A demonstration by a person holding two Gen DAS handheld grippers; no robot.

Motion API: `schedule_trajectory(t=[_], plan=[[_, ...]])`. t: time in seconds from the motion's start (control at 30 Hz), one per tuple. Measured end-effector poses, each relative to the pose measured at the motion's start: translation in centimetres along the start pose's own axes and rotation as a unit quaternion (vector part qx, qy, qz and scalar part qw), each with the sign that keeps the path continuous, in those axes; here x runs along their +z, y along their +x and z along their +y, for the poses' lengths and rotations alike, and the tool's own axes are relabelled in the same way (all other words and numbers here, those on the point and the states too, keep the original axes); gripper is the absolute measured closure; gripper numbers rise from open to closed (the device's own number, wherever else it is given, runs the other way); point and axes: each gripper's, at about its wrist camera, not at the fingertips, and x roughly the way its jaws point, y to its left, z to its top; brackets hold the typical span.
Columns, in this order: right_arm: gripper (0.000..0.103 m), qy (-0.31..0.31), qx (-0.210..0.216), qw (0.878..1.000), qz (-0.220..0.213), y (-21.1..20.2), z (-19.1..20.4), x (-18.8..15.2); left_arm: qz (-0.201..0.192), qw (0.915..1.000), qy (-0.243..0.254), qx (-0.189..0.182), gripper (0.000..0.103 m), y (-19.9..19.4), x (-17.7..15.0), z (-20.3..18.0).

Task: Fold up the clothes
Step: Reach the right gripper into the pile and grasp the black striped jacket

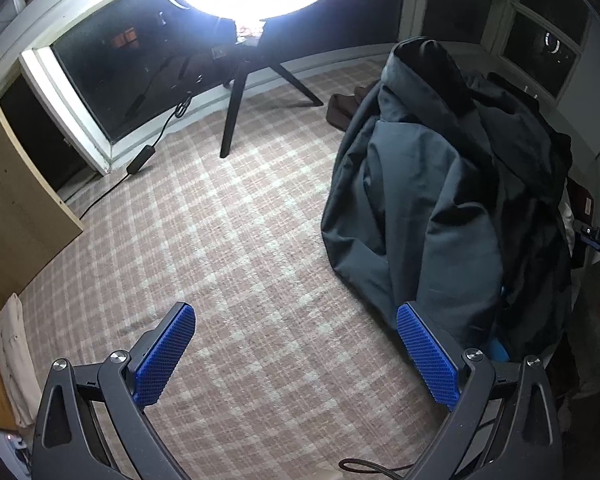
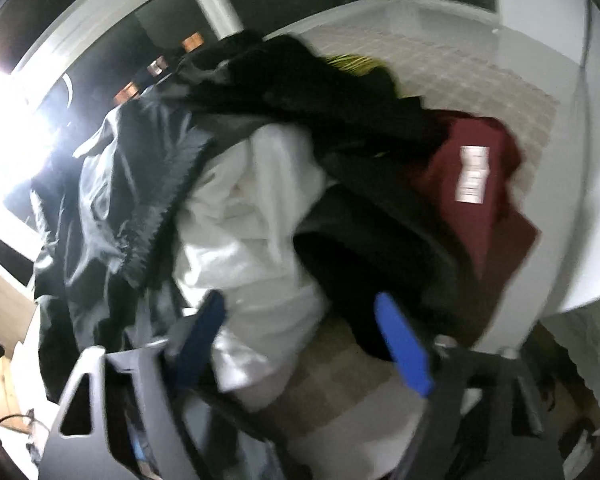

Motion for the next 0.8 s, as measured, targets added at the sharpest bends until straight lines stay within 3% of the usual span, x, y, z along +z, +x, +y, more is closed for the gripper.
schedule_trajectory(t=[0.13, 0.37, 0.8], plan=[[0.035, 0.041, -0.076, 0.996, -0.019, -0.7, -3.6, 0.0, -0.006, 1.0000, 0.005, 0.000, 0.001, -0.3, 0.0, 0.0], [0.034, 0.088, -0.139, 0.986, -0.020, -2.3, -8.2, -1.0, -0.003, 1.0000, 0.003, -0.006, 0.001, -0.1, -0.2, -0.1], [0.034, 0.071, -0.115, 0.989, -0.050, -2.2, -6.6, 2.1, -0.001, 1.0000, -0.007, 0.005, 0.001, -0.2, -0.7, 0.2]])
